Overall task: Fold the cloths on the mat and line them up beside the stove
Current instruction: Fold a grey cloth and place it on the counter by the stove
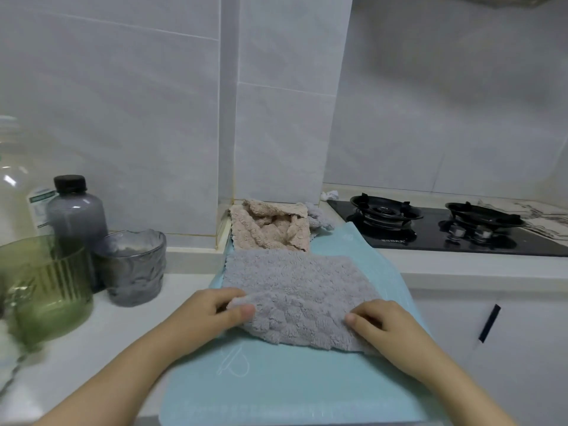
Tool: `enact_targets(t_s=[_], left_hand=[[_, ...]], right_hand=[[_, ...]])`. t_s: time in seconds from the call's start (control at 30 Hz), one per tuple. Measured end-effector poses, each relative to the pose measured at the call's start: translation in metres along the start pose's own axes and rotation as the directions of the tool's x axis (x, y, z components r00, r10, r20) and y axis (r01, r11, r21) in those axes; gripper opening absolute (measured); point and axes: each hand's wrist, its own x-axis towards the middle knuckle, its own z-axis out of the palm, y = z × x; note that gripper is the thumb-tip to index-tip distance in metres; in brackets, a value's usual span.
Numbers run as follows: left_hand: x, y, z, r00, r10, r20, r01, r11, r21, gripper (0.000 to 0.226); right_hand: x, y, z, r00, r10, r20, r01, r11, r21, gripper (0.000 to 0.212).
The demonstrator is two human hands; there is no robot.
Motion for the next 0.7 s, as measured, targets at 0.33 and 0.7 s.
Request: enact_targets(t_s=[0.33, 0.7], left_hand=[[-0.053, 0.016, 0.005, 1.0, 0.0, -0.02, 0.002, 0.993, 0.118, 0.032], [-0.076, 0.029, 0.003, 0.996, -0.038, -0.075, 0.062, 0.935, 0.348, 0.044]], right_hand=[[-0.055, 0.006, -0.006, 0.998, -0.045, -0.043, 0.041, 0.996, -0.082, 0.027], [-0.084, 0.004, -0.012, 0.992, 0.067, -0.108, -0.069, 0.997, -0.018, 0.016]])
